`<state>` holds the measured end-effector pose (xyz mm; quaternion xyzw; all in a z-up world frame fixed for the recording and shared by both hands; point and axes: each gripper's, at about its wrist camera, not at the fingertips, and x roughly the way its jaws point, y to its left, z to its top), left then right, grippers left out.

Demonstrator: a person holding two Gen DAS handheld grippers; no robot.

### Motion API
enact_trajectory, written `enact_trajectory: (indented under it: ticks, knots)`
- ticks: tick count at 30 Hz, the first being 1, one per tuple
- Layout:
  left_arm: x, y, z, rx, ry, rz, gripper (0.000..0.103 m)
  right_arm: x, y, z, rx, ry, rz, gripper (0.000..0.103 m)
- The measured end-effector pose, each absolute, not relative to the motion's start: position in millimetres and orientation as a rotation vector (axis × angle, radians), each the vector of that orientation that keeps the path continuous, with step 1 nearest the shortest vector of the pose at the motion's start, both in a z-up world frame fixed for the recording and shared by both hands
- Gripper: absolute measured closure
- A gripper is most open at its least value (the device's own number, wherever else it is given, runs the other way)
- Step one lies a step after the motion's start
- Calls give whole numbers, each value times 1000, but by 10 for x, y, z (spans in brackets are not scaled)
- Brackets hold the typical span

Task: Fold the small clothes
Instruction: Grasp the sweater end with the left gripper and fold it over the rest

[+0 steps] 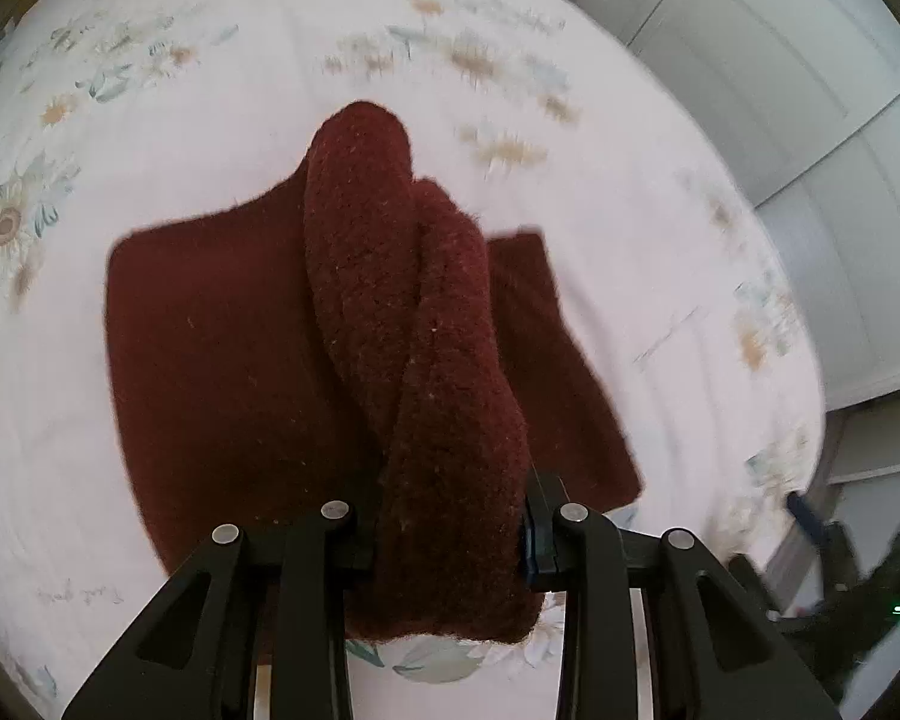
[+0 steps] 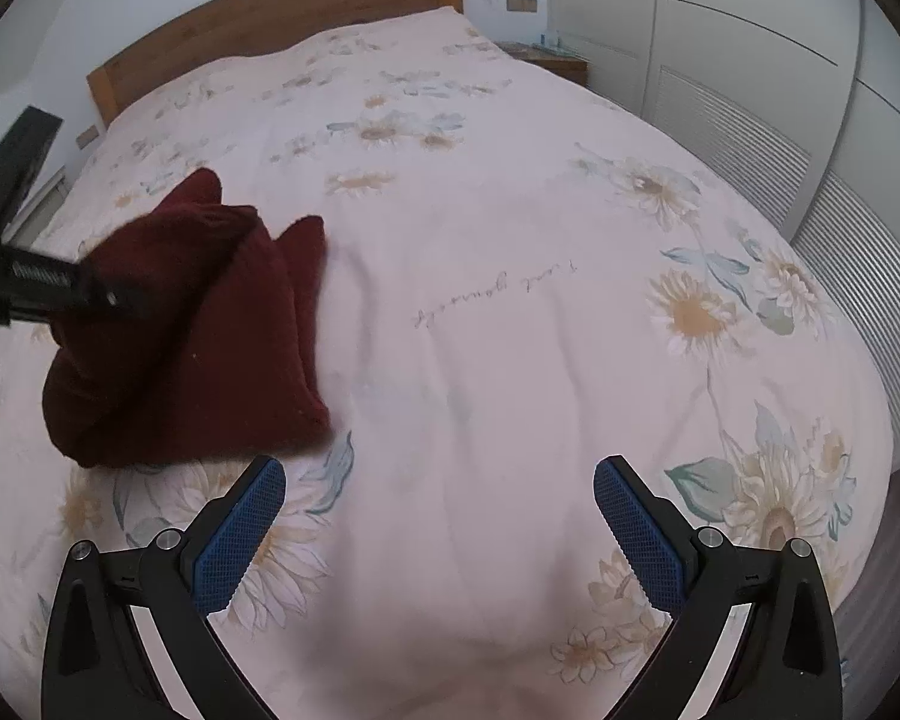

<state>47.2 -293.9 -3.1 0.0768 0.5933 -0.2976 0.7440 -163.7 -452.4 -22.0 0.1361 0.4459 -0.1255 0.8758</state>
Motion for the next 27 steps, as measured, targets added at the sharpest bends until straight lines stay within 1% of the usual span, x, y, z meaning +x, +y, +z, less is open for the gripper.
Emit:
enact_trajectory:
  ticks: [3,5,9,10,11,12,13,14,16,17,27]
  knots:
    - [375,-3026,-185,234,1289,-633,73,-1641,-4515,-252,288,939,-262,0]
    - [329,-3044,-235,260,1282,-613,67,-1641,-4508,-263,293,943,-261,0]
    - [360,-3076,-316,262,1289,-581,60,-1645,-4502,-270,287,962,-267,0]
    - [349,-3085,-306,267,1287,-575,56,-1646,-4502,-266,287,963,-268,0]
    - [344,-3099,-304,273,1285,-569,50,-1651,-4506,-256,287,963,-269,0]
    - [341,-3097,-288,271,1285,-571,45,-1659,-4510,-244,289,960,-269,0]
    - [346,-3068,-262,262,1290,-580,33,-1663,-4511,-233,290,959,-270,0]
    - [346,-3052,-241,245,1297,-597,18,-1666,-4515,-226,291,958,-270,0]
    - [324,-3008,-157,218,1293,-605,4,-1671,-4510,-207,288,957,-267,0]
    - [327,-2989,-124,208,1292,-604,2,-1667,-4502,-190,284,957,-262,0]
    - [512,-2571,363,78,1258,-610,2,-1399,-4243,144,242,921,-159,0]
